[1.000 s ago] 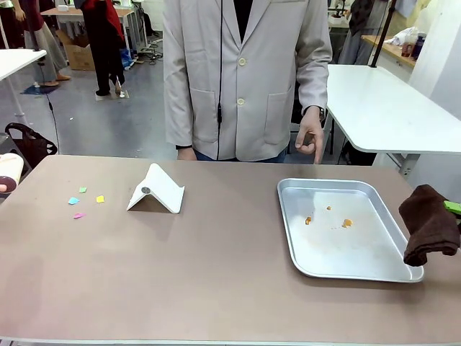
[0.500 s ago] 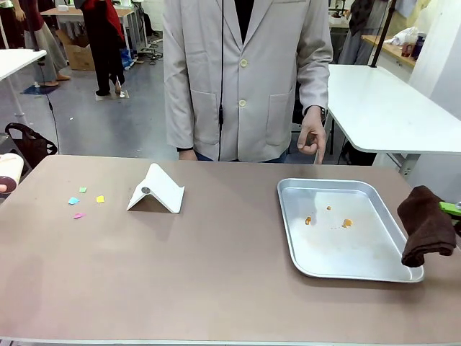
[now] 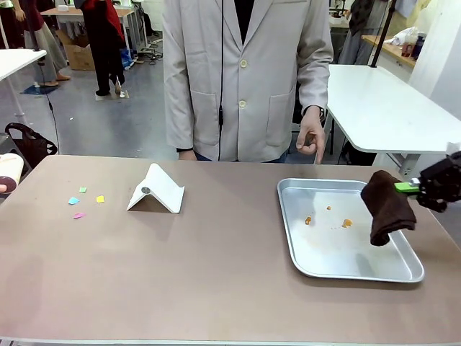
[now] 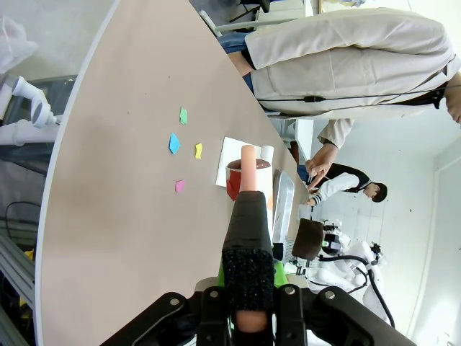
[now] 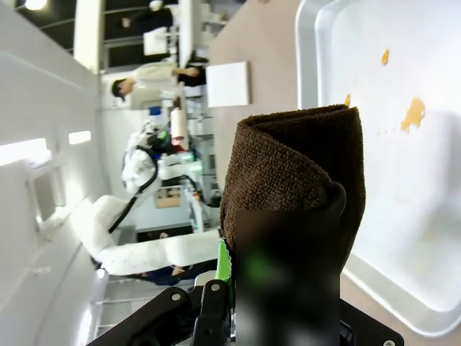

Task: Clean the surface of the table.
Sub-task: If a person points to the right, clean the right side of the table with your right hand, and if they point to the left, clean the left side with your left hand.

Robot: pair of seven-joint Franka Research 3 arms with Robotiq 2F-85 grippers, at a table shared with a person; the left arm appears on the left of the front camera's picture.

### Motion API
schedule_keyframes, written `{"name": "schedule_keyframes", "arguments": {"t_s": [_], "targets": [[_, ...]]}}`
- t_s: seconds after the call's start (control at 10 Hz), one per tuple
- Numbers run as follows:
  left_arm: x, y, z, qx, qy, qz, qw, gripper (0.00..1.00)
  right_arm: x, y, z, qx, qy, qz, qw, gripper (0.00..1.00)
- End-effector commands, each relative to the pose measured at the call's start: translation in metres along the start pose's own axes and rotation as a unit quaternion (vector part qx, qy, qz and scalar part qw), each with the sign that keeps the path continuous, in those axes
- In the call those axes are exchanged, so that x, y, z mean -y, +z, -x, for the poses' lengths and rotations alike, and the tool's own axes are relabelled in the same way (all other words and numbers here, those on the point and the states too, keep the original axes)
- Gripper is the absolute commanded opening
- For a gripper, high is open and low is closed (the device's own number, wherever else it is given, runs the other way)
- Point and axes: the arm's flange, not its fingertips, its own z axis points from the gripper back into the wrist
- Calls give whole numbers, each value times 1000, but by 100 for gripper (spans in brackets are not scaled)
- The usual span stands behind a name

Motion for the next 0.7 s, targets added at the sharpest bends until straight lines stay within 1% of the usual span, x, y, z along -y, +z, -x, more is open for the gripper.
{"name": "schedule_keyframes", "arguments": {"t_s": [0.0,0.1,0.3,0.4,0.6], "targets": [[3,2,4,-2,-9,1,1000,0,-10,-20,-28,2,-24,61,998,11],[3,2,4,-2,-9,1,1000,0,-10,-30,-42,10,-28,92,995,0],[3,2,4,-2,-9,1,1000,0,-5,-37,-65,5,-34,137,990,0],[3,2,4,-2,-9,1,1000,0,-2,-36,-71,-9,-43,134,990,0],[3,2,4,-2,-9,1,1000,0,2,-29,-81,2,-52,171,984,0]]}}
